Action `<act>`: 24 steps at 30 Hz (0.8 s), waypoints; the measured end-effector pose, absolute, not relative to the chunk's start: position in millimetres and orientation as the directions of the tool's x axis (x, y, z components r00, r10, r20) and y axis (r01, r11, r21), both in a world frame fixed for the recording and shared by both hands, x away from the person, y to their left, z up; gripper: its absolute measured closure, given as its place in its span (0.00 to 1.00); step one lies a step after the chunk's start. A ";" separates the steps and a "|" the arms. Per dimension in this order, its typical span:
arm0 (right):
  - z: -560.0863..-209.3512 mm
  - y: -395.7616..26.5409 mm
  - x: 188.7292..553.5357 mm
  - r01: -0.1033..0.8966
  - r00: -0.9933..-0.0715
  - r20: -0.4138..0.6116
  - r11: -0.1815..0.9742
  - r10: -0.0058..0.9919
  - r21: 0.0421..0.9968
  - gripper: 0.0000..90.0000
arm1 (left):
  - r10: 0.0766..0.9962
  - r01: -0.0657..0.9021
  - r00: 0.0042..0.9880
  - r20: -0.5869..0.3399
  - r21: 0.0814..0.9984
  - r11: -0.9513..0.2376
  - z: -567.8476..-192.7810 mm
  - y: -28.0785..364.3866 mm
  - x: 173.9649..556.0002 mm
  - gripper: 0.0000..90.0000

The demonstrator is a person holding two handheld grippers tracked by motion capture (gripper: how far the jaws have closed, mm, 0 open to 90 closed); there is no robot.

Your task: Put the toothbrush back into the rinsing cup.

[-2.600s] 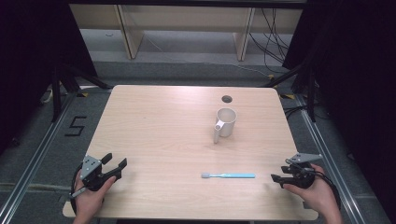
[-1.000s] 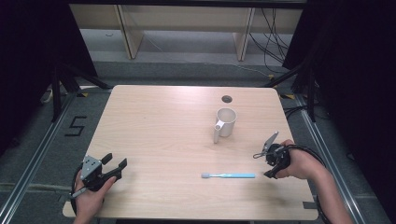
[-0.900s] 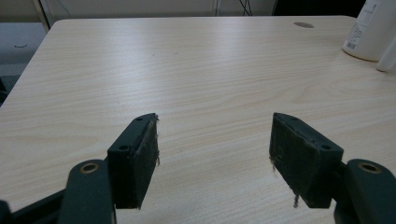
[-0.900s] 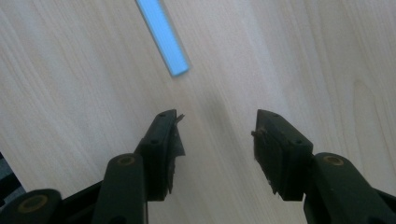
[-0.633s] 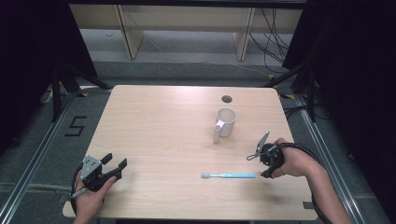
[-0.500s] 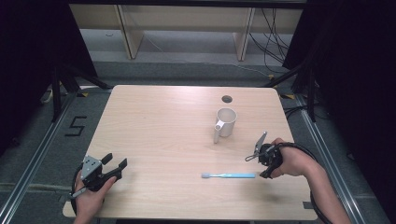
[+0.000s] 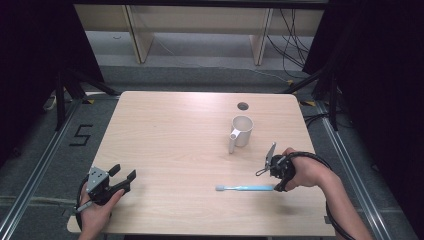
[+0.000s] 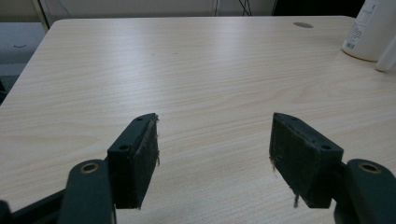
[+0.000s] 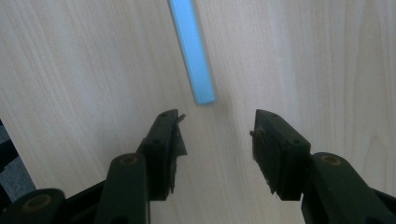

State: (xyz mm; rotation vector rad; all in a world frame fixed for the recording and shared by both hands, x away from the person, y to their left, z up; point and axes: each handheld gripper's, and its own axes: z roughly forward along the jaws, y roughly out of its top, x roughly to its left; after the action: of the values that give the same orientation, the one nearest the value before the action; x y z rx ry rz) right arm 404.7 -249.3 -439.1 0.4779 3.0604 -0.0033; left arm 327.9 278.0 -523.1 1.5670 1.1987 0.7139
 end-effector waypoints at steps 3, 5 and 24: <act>-439.8 -245.5 405.2 0.286 -0.958 -0.031 0.958 0.286 0.004 0.58 | 0.935 0.347 0.336 -0.111 0.938 -0.013 -523.1 277.9 327.8 0.36; -439.9 -242.5 406.7 0.255 -0.966 -0.041 0.967 0.255 -0.001 0.59 | 0.935 0.348 0.336 -0.111 0.938 -0.013 -523.1 277.9 327.8 0.36; -437.3 -221.6 409.4 0.218 -0.975 -0.045 0.976 0.218 -0.004 0.62 | 0.934 0.344 0.339 -0.114 0.939 -0.010 -523.5 277.8 328.2 0.36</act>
State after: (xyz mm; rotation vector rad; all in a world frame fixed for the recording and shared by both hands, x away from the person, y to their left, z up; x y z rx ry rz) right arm 409.4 -221.6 -437.3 0.3401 3.0789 -0.0144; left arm 328.2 277.8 -523.5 1.5641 1.1936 0.7112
